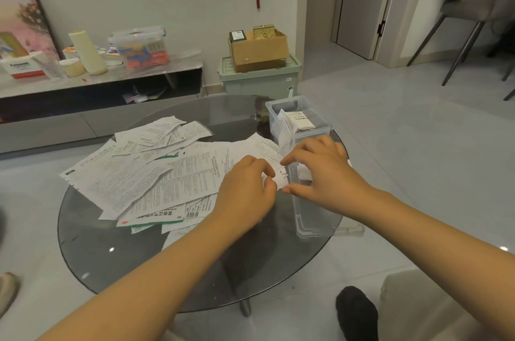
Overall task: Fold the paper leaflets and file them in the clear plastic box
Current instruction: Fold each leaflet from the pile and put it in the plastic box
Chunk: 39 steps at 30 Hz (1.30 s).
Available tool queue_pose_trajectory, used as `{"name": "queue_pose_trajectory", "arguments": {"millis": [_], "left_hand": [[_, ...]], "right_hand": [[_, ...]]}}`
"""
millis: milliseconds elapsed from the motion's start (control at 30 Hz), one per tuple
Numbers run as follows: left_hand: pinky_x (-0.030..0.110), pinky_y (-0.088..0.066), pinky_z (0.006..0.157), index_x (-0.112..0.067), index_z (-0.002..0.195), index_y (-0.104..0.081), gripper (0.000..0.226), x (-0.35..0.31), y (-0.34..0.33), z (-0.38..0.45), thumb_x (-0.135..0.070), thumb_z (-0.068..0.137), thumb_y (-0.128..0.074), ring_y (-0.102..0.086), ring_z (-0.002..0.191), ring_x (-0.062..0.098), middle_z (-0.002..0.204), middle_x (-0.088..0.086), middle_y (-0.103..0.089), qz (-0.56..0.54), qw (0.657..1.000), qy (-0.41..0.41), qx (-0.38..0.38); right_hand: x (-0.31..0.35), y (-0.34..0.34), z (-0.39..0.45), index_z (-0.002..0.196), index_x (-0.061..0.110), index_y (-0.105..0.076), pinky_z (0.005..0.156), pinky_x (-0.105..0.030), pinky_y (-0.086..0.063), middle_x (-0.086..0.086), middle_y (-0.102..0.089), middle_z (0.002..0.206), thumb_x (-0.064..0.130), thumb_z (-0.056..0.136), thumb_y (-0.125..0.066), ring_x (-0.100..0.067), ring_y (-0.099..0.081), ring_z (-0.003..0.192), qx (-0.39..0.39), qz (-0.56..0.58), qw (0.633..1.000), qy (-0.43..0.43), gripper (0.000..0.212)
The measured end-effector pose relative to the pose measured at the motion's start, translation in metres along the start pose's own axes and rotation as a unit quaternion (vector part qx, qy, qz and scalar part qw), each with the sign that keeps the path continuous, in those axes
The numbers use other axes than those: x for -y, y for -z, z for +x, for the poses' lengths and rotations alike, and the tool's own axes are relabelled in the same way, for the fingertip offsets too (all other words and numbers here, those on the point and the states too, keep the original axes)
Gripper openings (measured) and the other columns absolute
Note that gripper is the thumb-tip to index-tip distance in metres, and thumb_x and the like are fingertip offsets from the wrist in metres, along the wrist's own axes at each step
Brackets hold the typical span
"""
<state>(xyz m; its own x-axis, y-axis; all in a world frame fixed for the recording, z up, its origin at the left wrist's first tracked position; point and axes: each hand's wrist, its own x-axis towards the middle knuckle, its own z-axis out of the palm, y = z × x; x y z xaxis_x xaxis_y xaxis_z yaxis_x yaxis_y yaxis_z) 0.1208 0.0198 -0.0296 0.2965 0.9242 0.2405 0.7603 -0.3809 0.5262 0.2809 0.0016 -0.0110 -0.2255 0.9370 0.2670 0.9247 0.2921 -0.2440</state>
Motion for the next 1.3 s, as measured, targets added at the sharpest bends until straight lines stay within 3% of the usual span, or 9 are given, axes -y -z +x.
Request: {"name": "queue_pose_trajectory", "arguments": {"millis": [267,467,667,733,833,933,1100,1167,1300], "left_hand": [[0.031,-0.036,0.098,-0.019,0.123,-0.053,0.031,0.027,0.016,-0.003,-0.026,0.092,-0.049,-0.046,0.115,0.017,0.126,-0.001,-0.051,0.101,0.995,0.012,0.014],[0.044,-0.017,0.116,-0.013,0.148,-0.017,0.072,0.071,0.019,0.002,-0.050,0.093,-0.043,-0.015,0.143,0.028,0.155,0.010,-0.018,0.193,0.971,0.086,0.112],[0.029,-0.041,0.074,-0.017,0.109,-0.054,0.028,0.083,0.029,0.001,-0.040,0.095,-0.046,-0.056,0.098,0.021,0.107,-0.001,-0.061,0.183,0.979,0.044,0.079],[0.030,-0.041,0.068,-0.016,0.092,-0.058,0.024,0.083,0.031,-0.002,-0.036,0.096,-0.047,-0.059,0.092,0.022,0.092,-0.001,-0.061,0.144,0.986,0.040,0.081],[0.031,-0.048,0.083,-0.020,0.103,-0.071,0.021,0.085,0.035,-0.009,-0.029,0.094,-0.054,-0.062,0.097,0.018,0.102,-0.002,-0.070,0.010,0.997,0.045,0.063],[0.013,-0.042,0.090,-0.032,0.105,-0.072,0.024,0.081,0.046,-0.019,-0.017,0.092,-0.058,-0.060,0.103,0.002,0.113,-0.014,-0.068,-0.095,0.993,0.020,0.064],[0.018,-0.041,0.096,-0.040,0.097,-0.071,0.021,0.078,0.065,-0.035,-0.025,0.091,-0.059,-0.060,0.102,-0.005,0.102,-0.021,-0.070,-0.231,0.963,0.067,0.123],[0.028,-0.044,0.099,-0.036,0.097,-0.073,0.018,0.081,0.069,-0.043,-0.034,0.089,-0.057,-0.064,0.101,0.004,0.100,-0.014,-0.072,-0.290,0.943,0.110,0.119],[0.046,-0.046,0.099,-0.026,0.097,-0.075,0.029,0.088,0.070,-0.048,-0.045,0.084,-0.056,-0.067,0.101,0.018,0.103,-0.004,-0.073,-0.372,0.903,0.204,0.073]], "right_hand": [[0.019,-0.018,0.022,0.122,0.033,-0.054,0.100,-0.030,-0.016,0.012,-0.047,0.128,0.046,0.082,-0.063,-0.012,-0.028,0.123,0.040,-0.001,0.999,0.014,0.043],[0.036,-0.033,0.043,0.128,0.030,-0.050,0.101,-0.030,-0.016,0.010,-0.047,0.132,0.042,0.086,-0.059,-0.013,-0.031,0.125,0.084,-0.012,0.996,0.037,0.045],[0.045,-0.046,0.054,0.138,0.028,-0.041,0.105,-0.028,-0.020,0.008,-0.045,0.139,0.038,0.088,-0.059,-0.014,-0.034,0.129,0.111,0.010,0.993,0.044,0.054],[0.046,-0.047,0.055,0.139,0.030,-0.040,0.105,-0.029,-0.020,0.010,-0.044,0.141,0.039,0.089,-0.058,-0.014,-0.033,0.130,0.110,0.010,0.992,0.057,0.054],[0.048,-0.046,0.056,0.136,0.037,-0.043,0.107,-0.029,-0.016,0.013,-0.038,0.146,0.043,0.087,-0.059,-0.011,-0.029,0.134,0.115,0.009,0.990,0.080,0.052],[0.049,-0.041,0.053,0.129,0.042,-0.051,0.107,-0.028,-0.013,0.015,-0.038,0.145,0.044,0.086,-0.060,-0.009,-0.026,0.135,0.119,0.047,0.987,0.100,0.044],[0.046,-0.030,0.047,0.090,0.031,-0.068,0.105,-0.029,-0.028,0.011,-0.061,0.121,0.032,0.083,-0.065,-0.008,-0.044,0.123,0.145,0.102,0.980,0.095,0.008],[0.049,-0.024,0.044,0.083,0.023,-0.065,0.088,-0.031,-0.045,0.007,-0.067,0.100,0.031,0.081,-0.065,-0.013,-0.057,0.101,0.174,0.142,0.972,0.067,0.009],[0.058,-0.018,0.042,0.084,0.027,-0.054,0.060,-0.019,-0.040,0.011,-0.059,0.084,0.034,0.083,-0.065,-0.006,-0.055,0.077,0.197,0.197,0.960,0.018,0.013]]}}
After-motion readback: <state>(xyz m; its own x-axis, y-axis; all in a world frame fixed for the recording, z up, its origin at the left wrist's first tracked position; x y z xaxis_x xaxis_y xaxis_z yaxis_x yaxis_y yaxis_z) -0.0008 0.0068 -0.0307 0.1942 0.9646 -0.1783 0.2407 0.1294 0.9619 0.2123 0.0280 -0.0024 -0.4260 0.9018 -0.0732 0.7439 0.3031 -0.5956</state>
